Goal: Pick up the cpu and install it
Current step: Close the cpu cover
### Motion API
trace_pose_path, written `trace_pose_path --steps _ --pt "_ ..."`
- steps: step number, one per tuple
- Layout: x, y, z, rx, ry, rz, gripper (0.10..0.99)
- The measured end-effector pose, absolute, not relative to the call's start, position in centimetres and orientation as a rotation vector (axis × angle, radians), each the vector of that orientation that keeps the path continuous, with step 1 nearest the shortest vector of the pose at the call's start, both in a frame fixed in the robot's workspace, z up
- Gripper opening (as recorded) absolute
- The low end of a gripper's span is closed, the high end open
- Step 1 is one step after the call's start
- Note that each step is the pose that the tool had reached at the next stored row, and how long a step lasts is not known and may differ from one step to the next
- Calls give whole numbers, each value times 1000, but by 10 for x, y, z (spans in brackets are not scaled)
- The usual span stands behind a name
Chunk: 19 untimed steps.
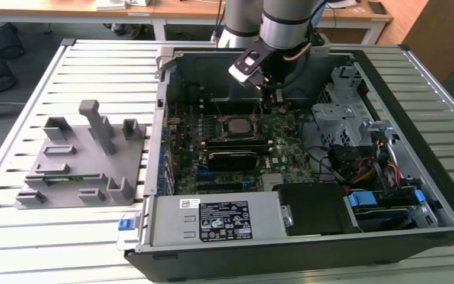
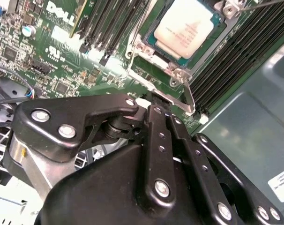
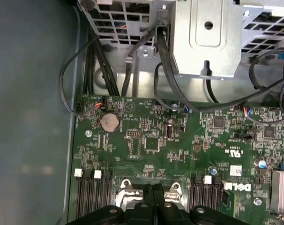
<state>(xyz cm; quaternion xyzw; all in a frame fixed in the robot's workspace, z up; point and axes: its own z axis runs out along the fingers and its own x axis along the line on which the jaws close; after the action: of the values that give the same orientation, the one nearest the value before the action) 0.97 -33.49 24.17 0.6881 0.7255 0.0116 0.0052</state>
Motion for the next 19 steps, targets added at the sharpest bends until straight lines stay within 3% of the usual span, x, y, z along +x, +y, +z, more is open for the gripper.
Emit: trace_pose_path --steps 19 --pt "-44 -335 231 2154 2272 37 106"
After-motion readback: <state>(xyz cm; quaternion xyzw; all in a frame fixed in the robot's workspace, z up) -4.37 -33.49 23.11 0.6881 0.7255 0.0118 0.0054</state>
